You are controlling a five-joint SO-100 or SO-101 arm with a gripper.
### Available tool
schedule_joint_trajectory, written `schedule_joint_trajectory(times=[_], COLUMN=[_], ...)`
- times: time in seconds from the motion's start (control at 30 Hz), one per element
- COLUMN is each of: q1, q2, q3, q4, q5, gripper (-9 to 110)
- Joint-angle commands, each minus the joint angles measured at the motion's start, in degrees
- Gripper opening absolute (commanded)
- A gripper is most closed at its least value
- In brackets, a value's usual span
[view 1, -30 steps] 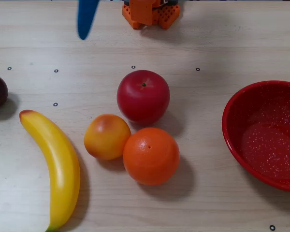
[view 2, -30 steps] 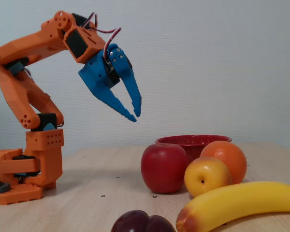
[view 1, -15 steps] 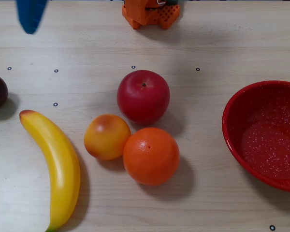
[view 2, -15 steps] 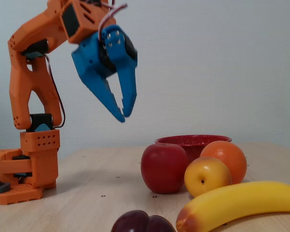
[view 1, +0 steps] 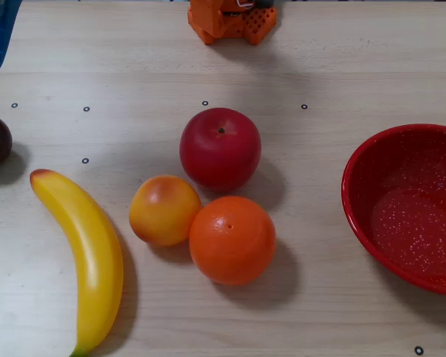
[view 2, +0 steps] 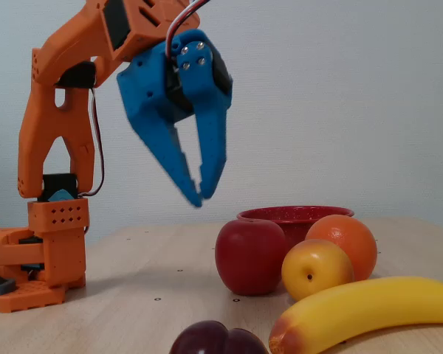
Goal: Put plum in the red bowl.
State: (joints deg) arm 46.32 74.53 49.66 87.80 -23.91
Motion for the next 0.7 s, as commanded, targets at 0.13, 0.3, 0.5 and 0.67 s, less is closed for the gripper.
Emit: schedule_joint_trajectory(times=[0.13, 0.3, 0.5, 0.67], q1=[4.0, 7.2, 10.2, 11.8], q2=[-0.8, -5.5, -10.9, -14.5], q3=[-6.7, -12.8, -18.5, -21.4], q4=[1.5, 6.1, 8.9, 10.5], q5=[-6.0, -12.0, -17.3, -21.4], gripper=[11, 25, 35, 43])
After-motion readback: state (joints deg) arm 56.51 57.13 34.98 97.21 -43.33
